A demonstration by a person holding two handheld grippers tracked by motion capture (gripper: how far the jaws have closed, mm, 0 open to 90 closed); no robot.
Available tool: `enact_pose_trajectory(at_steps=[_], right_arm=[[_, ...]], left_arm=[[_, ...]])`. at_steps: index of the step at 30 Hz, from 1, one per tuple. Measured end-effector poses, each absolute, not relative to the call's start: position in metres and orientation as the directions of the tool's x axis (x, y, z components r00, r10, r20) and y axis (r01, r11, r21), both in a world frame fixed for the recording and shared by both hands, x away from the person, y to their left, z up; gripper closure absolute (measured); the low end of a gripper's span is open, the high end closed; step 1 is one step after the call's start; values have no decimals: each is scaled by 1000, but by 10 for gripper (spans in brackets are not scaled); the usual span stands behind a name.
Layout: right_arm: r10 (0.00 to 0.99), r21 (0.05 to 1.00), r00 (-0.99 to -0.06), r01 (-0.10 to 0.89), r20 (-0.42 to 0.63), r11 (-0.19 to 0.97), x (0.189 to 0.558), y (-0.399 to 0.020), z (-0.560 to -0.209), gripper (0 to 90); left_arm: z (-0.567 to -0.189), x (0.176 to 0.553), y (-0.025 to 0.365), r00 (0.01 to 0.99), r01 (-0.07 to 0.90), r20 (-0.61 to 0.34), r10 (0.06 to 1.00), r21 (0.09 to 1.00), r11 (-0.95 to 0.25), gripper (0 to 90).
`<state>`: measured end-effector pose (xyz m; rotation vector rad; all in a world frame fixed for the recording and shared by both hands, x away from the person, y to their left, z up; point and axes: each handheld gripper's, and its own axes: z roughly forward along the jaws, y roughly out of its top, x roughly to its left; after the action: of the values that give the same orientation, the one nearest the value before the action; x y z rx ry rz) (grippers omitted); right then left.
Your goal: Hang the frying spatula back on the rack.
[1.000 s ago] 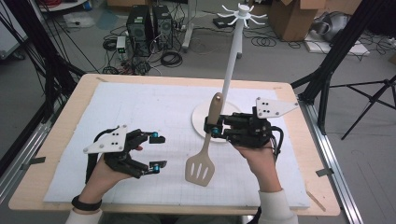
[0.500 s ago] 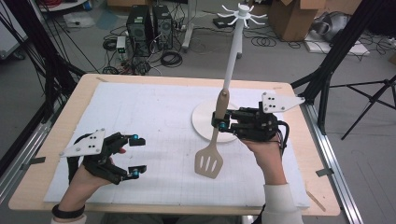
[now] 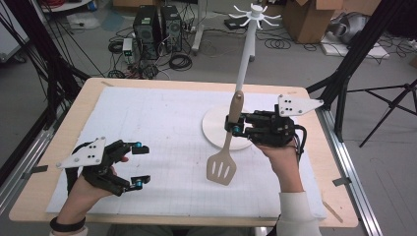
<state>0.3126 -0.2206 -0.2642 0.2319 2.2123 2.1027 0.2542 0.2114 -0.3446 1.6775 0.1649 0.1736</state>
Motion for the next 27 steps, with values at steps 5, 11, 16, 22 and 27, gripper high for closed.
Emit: enact_pose_trajectory(at_steps=[5,11,16,22,27], right_arm=[[172,998,-984,55,47,43,313,-224,-263,753],[193,997,-980,65,56,40,320,-227,-262,753],[221,996,-973,79,67,48,336,-225,-255,753],[246,995,-967,85,71,48,351,-223,-242,753],[274,995,-959,87,71,46,360,-222,-233,753]], left_arm=[[-345,254,212,977,9,14,211,994,-110,226],[-345,254,211,977,10,15,211,994,-113,226],[-345,254,212,977,8,15,211,994,-109,227],[-345,255,214,978,8,14,210,994,-107,228],[-345,255,214,978,11,11,207,995,-104,230]])
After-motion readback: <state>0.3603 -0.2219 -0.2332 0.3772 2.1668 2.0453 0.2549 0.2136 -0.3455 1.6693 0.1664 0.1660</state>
